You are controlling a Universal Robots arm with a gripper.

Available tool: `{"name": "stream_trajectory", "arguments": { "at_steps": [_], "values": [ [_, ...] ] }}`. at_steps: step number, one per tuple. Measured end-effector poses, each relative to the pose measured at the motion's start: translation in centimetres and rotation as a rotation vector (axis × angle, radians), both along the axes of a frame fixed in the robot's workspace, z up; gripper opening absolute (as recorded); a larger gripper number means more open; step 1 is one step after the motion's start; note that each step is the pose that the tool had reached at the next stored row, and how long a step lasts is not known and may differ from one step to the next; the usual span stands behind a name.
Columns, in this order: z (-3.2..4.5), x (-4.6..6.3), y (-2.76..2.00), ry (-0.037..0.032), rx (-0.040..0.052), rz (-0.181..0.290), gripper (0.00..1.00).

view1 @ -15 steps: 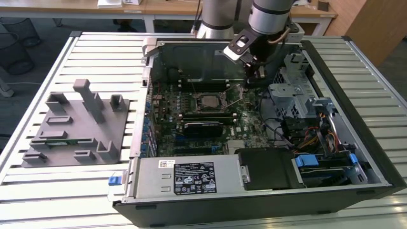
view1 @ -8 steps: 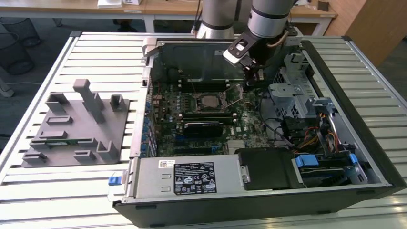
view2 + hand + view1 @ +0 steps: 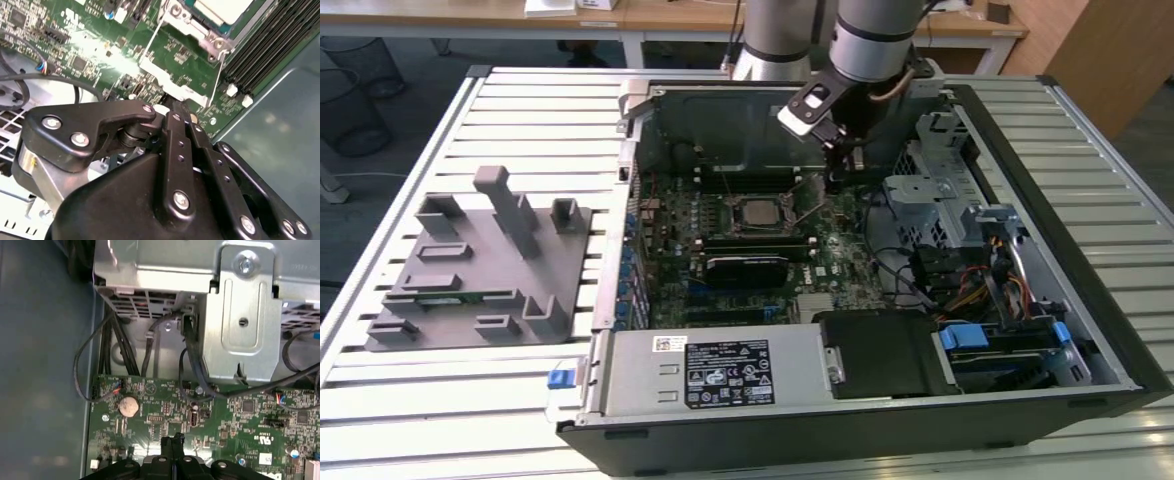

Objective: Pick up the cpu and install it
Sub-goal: 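Close the cpu cover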

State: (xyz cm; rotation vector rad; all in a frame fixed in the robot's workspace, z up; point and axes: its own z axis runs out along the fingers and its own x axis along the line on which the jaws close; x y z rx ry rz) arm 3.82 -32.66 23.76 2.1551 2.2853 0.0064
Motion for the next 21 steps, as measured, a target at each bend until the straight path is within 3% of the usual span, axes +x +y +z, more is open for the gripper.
{"name": "stream_trajectory", "arguments": {
  "at_steps": [21],
  "values": [
    [-0.60, -4.1, 0.02, 0.0001, -0.0001, 0.000, 0.11]
  ]
}}
